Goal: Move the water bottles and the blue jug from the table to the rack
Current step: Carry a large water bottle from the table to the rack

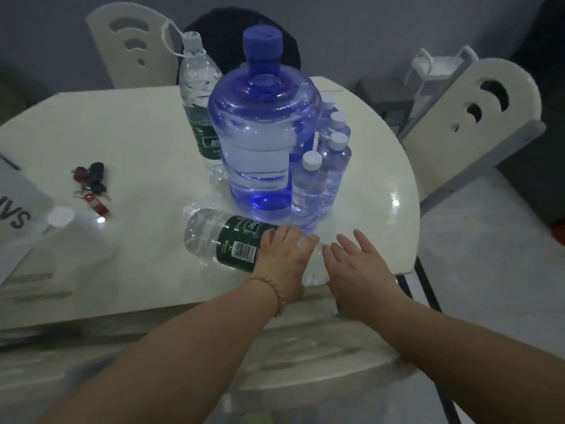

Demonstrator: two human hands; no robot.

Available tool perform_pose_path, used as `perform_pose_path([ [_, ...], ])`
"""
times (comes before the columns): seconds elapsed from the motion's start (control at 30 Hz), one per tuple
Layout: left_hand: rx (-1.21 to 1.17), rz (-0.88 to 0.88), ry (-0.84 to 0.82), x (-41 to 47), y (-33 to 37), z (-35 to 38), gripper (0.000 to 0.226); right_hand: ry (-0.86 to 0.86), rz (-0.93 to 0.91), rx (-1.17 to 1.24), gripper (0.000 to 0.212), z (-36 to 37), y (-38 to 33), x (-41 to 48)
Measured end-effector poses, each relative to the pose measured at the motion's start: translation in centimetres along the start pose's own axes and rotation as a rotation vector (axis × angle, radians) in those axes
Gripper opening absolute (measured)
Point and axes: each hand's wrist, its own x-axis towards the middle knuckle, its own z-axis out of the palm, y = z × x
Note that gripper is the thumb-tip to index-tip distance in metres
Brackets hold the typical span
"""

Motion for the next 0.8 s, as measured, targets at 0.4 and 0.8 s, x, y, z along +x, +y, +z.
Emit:
perform_pose_path([
  [0.4, -0.119, 0.028, -0.115, 1.1, 0.2, 1.2, 0.103, -0.198, 0.069, 0.202, 0.096, 3.1, -0.6, 1.3],
  [0.8, 0.201, 0.111, -0.391, 0.6, -13.5, -0.9, 0.132, -0.151, 0.068, 0.329, 0.129, 1.5, -4.8, 6.7],
])
